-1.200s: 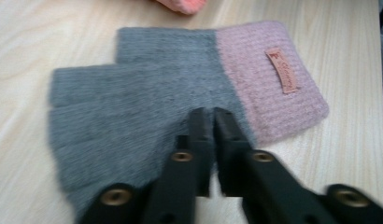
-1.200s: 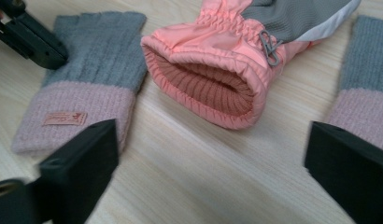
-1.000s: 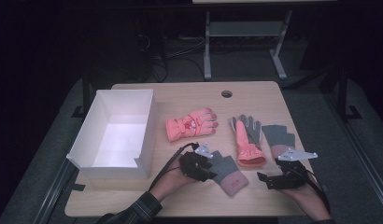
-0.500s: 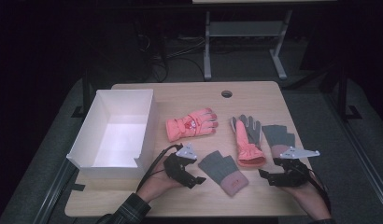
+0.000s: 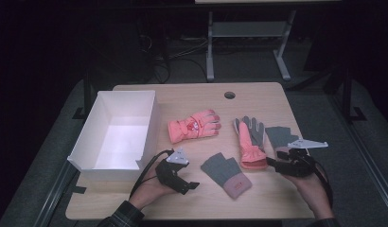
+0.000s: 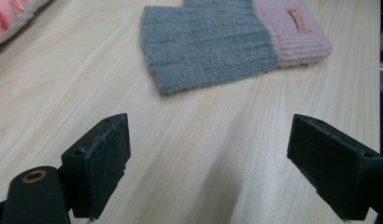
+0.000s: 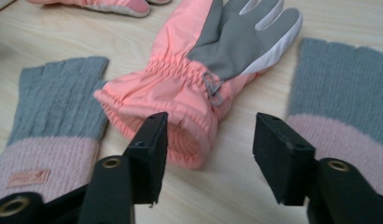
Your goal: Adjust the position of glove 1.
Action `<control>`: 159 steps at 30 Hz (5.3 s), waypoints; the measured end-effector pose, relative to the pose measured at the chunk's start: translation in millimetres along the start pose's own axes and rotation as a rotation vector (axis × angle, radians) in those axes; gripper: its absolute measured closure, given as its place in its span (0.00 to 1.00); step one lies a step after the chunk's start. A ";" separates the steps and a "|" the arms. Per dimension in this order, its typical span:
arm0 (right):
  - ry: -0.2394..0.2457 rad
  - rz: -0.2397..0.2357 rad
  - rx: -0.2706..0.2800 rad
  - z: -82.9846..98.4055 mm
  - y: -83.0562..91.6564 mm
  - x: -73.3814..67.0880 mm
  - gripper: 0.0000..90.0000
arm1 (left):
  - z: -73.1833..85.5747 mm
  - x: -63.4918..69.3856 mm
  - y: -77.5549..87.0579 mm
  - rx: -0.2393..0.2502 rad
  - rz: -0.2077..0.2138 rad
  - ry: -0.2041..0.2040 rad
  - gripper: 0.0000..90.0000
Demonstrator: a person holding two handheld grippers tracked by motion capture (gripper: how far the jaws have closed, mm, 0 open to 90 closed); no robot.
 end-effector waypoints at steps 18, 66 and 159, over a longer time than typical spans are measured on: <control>-0.069 0.089 0.020 -29.1 -23.3 34.8 0.71 | 4.1 -2.4 -1.6 -0.006 -0.028 0.002 0.15; -0.174 0.235 -0.075 -19.8 -50.8 80.6 0.96 | 5.9 -5.5 -9.6 -0.033 -0.035 0.013 0.16; 0.170 -0.257 -0.132 -33.0 -40.0 -109.5 0.95 | 5.2 -6.3 -9.2 -0.033 -0.035 0.020 0.15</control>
Point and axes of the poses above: each handheld gripper's, and its own axes: y roughly backward along the jaws, z roughly out of its underside, x roughly to its right, the point moved 1 cm from there along -y, roughly forward along the jaws, and after that the axes turned 7 degrees about z, right-handed, at the moved point
